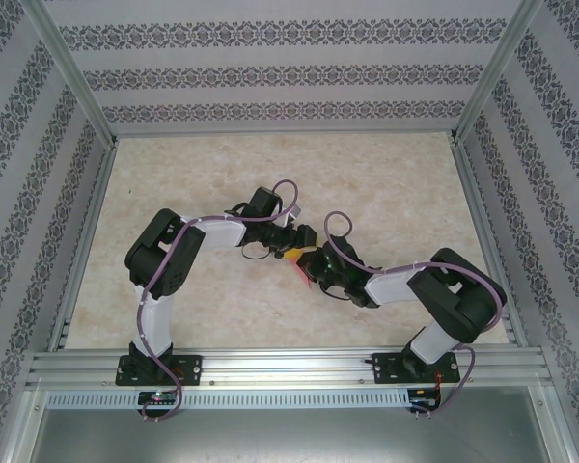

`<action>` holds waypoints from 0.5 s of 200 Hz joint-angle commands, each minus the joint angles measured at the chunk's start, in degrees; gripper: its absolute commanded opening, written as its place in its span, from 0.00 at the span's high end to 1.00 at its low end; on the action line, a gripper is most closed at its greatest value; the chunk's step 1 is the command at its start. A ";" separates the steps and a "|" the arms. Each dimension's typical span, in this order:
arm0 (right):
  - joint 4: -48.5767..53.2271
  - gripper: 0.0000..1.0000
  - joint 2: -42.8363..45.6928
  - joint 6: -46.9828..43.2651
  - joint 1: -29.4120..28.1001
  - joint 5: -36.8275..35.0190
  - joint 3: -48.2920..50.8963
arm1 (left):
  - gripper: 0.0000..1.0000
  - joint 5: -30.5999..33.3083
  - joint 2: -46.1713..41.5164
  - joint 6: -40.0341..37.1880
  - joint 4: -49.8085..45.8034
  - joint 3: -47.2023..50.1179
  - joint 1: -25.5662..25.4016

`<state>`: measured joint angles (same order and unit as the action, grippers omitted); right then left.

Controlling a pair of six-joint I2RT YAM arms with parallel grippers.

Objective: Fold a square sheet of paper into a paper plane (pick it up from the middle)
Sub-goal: Fold the wing for the fifth time at the center of the table.

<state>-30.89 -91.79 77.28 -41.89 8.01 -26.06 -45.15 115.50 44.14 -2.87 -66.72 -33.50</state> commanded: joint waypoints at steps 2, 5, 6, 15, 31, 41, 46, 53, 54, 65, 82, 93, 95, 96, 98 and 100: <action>-1.72 0.94 -3.11 0.76 -0.74 -1.58 -1.29 | 0.21 4.02 1.33 -1.64 -2.90 0.45 0.42; -1.79 0.94 -3.53 0.91 -0.67 -1.99 -1.15 | 0.21 3.98 1.31 -1.62 -2.86 0.45 0.45; -1.80 0.94 -3.68 0.93 -0.66 -2.14 -1.12 | 0.21 4.00 1.31 -1.61 -2.85 0.45 0.45; -1.72 0.95 -4.91 1.36 -0.56 -2.87 -0.74 | 0.21 3.94 1.30 -1.50 -2.67 0.48 0.45; -2.85 0.97 -7.40 2.70 -0.53 -3.13 0.86 | 0.21 3.87 1.30 -1.44 -2.47 0.42 0.45; -3.60 0.98 -8.68 3.77 -0.57 -4.02 2.66 | 0.21 3.78 1.25 -1.62 -2.52 0.37 0.49; -4.12 0.98 -9.11 4.42 -0.56 -4.45 3.69 | 0.21 3.81 1.15 -1.84 -2.55 0.28 0.52; -5.11 0.99 -9.81 4.93 -0.59 -4.54 4.97 | 0.21 4.03 1.05 -2.19 -2.72 0.21 0.54; -5.26 0.99 -9.90 5.00 -0.57 -4.52 5.15 | 0.21 4.07 1.04 -2.25 -2.78 0.20 0.54; -6.15 1.00 -10.78 5.32 -0.58 -3.84 6.11 | 0.21 4.44 1.04 -2.90 -3.16 -0.03 0.60; -5.46 1.00 -11.30 5.45 -0.98 -2.92 7.91 | 0.21 4.80 1.22 -4.10 -3.86 -0.55 0.75; -4.70 1.00 -11.24 5.43 -1.18 -2.75 8.43 | 0.21 5.45 1.22 -4.81 -4.40 -0.89 1.16; -4.66 1.00 -11.20 5.43 -1.18 -2.68 8.54 | 0.21 5.51 1.22 -4.91 -4.48 -0.88 1.26; -4.64 1.00 -11.21 5.43 -1.18 -2.71 8.56 | 0.21 5.51 1.26 -4.92 -4.50 -0.92 1.30; -4.62 1.00 -11.15 5.43 -1.20 -2.64 8.66 | 0.21 5.53 1.29 -5.00 -4.55 -0.95 1.41; -4.59 1.00 -11.09 5.43 -1.18 -2.58 8.81 | 0.21 5.51 1.34 -5.09 -4.54 -0.95 1.55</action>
<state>-45.36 -99.85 82.17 -42.33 6.48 -21.69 -44.91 115.50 43.27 -3.57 -67.07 -33.43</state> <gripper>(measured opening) 0.049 0.787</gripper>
